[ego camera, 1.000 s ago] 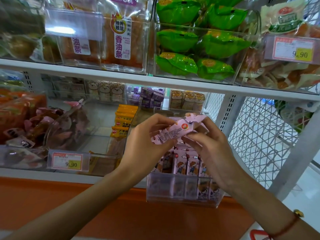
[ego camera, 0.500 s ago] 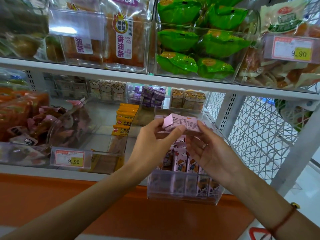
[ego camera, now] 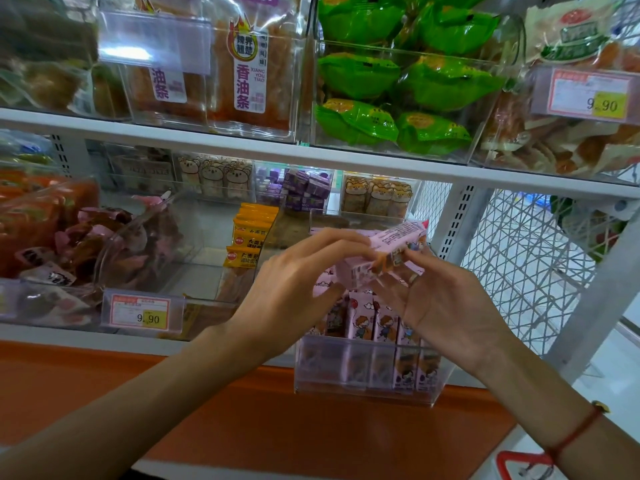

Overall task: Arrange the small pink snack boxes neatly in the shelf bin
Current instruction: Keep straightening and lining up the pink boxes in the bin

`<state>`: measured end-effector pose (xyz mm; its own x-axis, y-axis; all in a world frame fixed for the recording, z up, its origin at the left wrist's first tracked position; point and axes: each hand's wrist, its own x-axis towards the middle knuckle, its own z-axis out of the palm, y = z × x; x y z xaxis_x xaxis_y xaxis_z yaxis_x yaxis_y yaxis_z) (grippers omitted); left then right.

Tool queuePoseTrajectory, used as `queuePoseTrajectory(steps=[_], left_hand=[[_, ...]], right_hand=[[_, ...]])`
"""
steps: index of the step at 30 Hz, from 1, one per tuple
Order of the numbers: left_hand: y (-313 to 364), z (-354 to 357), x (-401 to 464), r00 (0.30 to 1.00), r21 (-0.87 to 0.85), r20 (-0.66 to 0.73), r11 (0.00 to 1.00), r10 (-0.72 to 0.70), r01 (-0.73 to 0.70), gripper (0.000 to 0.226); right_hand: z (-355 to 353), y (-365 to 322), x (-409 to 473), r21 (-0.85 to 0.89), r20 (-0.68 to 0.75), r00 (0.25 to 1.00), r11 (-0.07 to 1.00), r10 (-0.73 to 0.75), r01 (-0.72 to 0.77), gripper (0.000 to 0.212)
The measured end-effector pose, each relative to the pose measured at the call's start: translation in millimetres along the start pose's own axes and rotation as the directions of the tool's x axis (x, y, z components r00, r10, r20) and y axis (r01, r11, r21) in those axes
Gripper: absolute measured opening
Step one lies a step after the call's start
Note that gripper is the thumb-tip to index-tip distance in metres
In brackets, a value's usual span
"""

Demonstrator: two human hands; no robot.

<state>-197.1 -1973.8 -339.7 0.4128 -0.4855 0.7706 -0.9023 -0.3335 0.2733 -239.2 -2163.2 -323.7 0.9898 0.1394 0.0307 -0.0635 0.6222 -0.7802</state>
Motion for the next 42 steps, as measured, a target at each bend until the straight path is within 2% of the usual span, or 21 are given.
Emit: queuePoseTrajectory(steps=[5,7,8,9,11,13,15,17,20,22,26,29,31,33,35,37,42], left_hand=[[3,1,-2,0.999,-0.054,0.031,0.998,-0.018,0.02,0.042],[9,2,-1,0.994,-0.108,0.032,0.988,-0.106,0.109,0.039],[14,3,0,0.98,-0.171,0.039,0.965,-0.195,0.199,0.037],[17,3,1,0.953,-0.265,0.056,0.916,-0.298,0.302,0.037],[20,3,3,0.893,-0.41,0.092,0.8,-0.441,0.437,0.041],[20,3,5,0.888,-0.394,0.068,0.806,-0.455,0.443,0.039],[22,1,7,0.899,-0.375,0.057,0.826,-0.434,0.422,0.035],[23,3,8,0.9,-0.482,0.031,0.782,-0.435,0.394,0.033],[22,4,8,0.86,-0.664,0.013,0.638,-0.51,0.389,0.038],[20,3,8,0.837,-0.709,0.036,0.576,-0.545,0.406,0.043],[15,-5,10,0.825,-0.602,0.009,0.656,-0.565,0.456,0.041],[11,-12,12,0.846,-0.549,-0.01,0.71,-0.533,0.441,0.038],[6,-15,14,0.838,-0.559,-0.067,0.716,-0.542,0.418,0.032],[-4,-15,17,0.806,-0.58,-0.154,0.713,-0.571,0.394,0.025],[-16,-10,23,0.785,-0.569,-0.194,0.719,-0.588,0.398,0.026],[-26,-1,32,0.788,-0.522,-0.175,0.735,-0.59,0.434,0.029],[-55,28,61,0.803,-0.322,-0.005,0.761,-0.595,0.563,0.034]], right_hand=[[0,0,-1,-0.016,0.004,0.999,0.999,-0.034,0.034,0.039],[1,2,-1,-0.129,-0.013,0.997,0.989,-0.079,0.077,0.05],[2,3,-1,-0.233,-0.021,0.993,0.966,-0.119,0.111,0.056],[4,4,-2,-0.361,-0.022,0.985,0.92,-0.172,0.152,0.062],[10,7,-4,-0.631,-0.01,0.957,0.744,-0.291,0.22,0.065],[17,11,-8,-0.794,0.042,0.92,0.546,-0.389,0.267,0.057],[18,14,-8,-0.846,0.096,0.898,0.441,-0.43,0.302,0.047],[17,15,-7,-0.85,0.106,0.902,0.432,-0.42,0.301,0.048],[13,18,-2,-0.84,0.072,0.928,0.479,-0.364,0.254,0.059],[10,19,0,-0.823,0.067,0.916,0.497,-0.395,0.275,0.053],[2,14,3,-0.795,0.086,0.89,0.508,-0.449,0.333,0.038],[-7,16,8,-0.84,0.105,0.897,0.444,-0.429,0.31,0.036],[-17,19,10,-0.907,0.086,0.913,0.347,-0.4,0.237,0.045],[-28,23,10,-0.987,0.103,0.946,0.087,-0.308,0.136,0.051],[-36,27,8,-0.98,0.136,0.974,-0.171,-0.181,0.105,0.047],[-38,29,6,-0.959,0.165,0.974,-0.254,-0.153,0.122,0.04],[-42,27,6,-0.936,0.23,0.961,-0.306,-0.154,0.175,0.04]])
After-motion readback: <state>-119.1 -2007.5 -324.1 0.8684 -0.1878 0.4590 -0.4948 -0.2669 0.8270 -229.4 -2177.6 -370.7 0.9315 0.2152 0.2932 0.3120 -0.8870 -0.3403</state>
